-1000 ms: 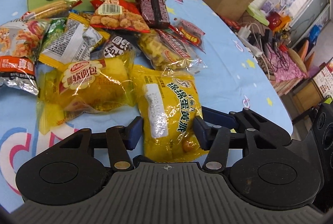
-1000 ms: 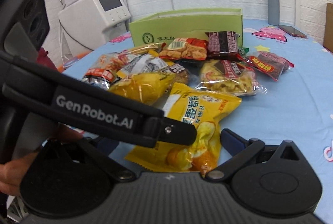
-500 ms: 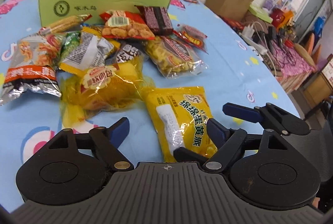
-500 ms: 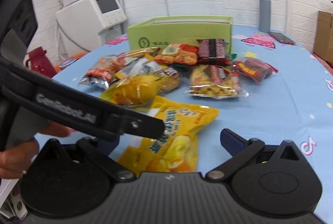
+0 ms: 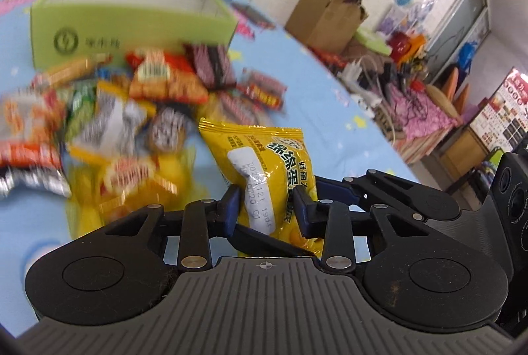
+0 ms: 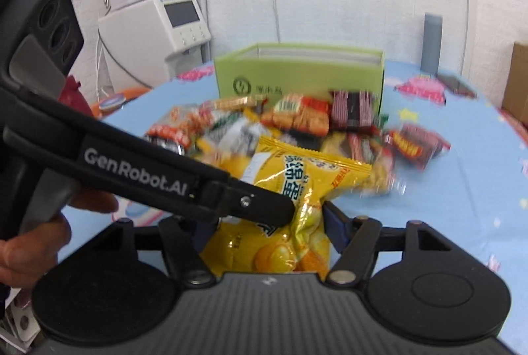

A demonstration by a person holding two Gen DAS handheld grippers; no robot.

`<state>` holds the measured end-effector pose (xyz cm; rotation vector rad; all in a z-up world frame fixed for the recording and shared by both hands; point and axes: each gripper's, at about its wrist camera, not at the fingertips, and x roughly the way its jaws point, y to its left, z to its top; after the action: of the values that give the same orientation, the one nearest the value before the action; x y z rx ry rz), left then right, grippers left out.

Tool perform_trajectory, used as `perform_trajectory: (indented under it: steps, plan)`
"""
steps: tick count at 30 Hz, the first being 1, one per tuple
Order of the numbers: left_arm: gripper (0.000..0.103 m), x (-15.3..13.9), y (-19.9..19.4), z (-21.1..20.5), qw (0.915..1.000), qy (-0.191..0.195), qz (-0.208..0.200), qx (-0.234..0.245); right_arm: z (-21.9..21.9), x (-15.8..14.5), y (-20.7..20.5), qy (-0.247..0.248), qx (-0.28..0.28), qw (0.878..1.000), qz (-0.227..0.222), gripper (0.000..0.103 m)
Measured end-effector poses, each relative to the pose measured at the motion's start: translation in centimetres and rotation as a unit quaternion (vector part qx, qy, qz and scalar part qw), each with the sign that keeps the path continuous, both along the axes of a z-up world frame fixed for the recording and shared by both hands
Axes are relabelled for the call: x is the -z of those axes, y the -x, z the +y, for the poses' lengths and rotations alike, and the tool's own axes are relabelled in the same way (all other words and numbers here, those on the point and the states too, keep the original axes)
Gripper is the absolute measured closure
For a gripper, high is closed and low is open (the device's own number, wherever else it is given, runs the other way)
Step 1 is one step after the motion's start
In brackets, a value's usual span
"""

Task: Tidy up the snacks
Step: 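Carry the yellow bag into the green box and open the left gripper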

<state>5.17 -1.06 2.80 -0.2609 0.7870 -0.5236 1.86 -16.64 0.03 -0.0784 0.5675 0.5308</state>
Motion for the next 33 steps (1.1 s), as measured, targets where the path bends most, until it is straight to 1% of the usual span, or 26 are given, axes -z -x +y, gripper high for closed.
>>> perform_trajectory:
  steps: [3,5,8,10,12,14,16,19,20,22,24,26,28,31,33]
  plan:
    - [0.086,-2.7,-2.6,1.0,0.9992,-0.007,-0.037,-0.01,0.9,-2.3,-2.5,0.005,-0.009,0.999,-0.03,0.033]
    - [0.086,-4.5,-5.4,2.2,0.998,-0.011,-0.059,-0.022,2.1,-3.9,-5.5,0.015,-0.022,0.998,-0.055,0.033]
    - [0.086,-6.6,-10.9,4.3,0.9955,-0.029,-0.077,-0.046,4.4,-6.0,-11.4,0.024,-0.041,0.996,-0.079,0.033]
    - [0.087,-7.3,-14.7,5.7,0.9937,-0.048,-0.081,-0.061,6.1,-6.9,-15.8,0.026,-0.056,0.995,-0.079,0.033]
    - [0.087,-7.2,-18.3,7.1,0.9924,-0.064,-0.073,-0.075,8.0,-7.2,-20.0,0.023,-0.067,0.995,-0.069,0.033]
    - [0.087,-6.4,-21.4,8.4,0.9918,-0.074,-0.064,-0.082,9.7,-6.8,-23.8,0.02,-0.076,0.995,-0.055,0.033]
    - [0.087,-4.8,-24.9,10.0,0.9936,-0.065,-0.035,-0.086,11.1,-5.8,-27.1,0.02,-0.081,0.996,-0.038,0.032]
    - [0.086,-2.5,-28.3,12.0,0.9942,-0.057,-0.008,-0.091,12.2,-3.8,-30.8,0.013,-0.086,0.996,-0.001,0.031]
    - [0.084,-2.0,-28.8,12.3,0.9936,-0.058,-0.005,-0.097,12.3,-3.1,-31.7,0.007,-0.09,0.996,0.013,0.029]
    - [0.079,-1.4,-28.8,13.2,0.9923,-0.06,-0.01,-0.108,12.3,-2.3,-32.5,0.002,-0.091,0.995,0.029,0.023]
    - [0.074,-1.5,-28.2,14.0,0.9918,-0.055,-0.021,-0.114,12.1,-2.3,-32.1,0.004,-0.09,0.996,0.021,0.018]
    - [0.073,-2.1,-26.8,14.3,0.9911,-0.054,-0.032,-0.117,11.5,-2.7,-31.0,0.003,-0.084,0.996,0.006,0.014]
    - [0.068,-3.0,-24.5,14.1,0.9902,-0.056,-0.048,-0.119,10.4,-3.3,-29.1,0.0,-0.078,0.997,-0.008,0.01]
    - [0.062,-4.1,-20.3,14.1,0.9897,-0.053,-0.069,-0.113,8.8,-4.3,-24.9,-0.004,-0.077,0.997,-0.033,0.01]
    - [0.058,-4.3,-17.1,14.0,0.9899,-0.047,-0.077,-0.109,7.4,-4.5,-21.5,-0.009,-0.07,0.997,-0.038,0.01]
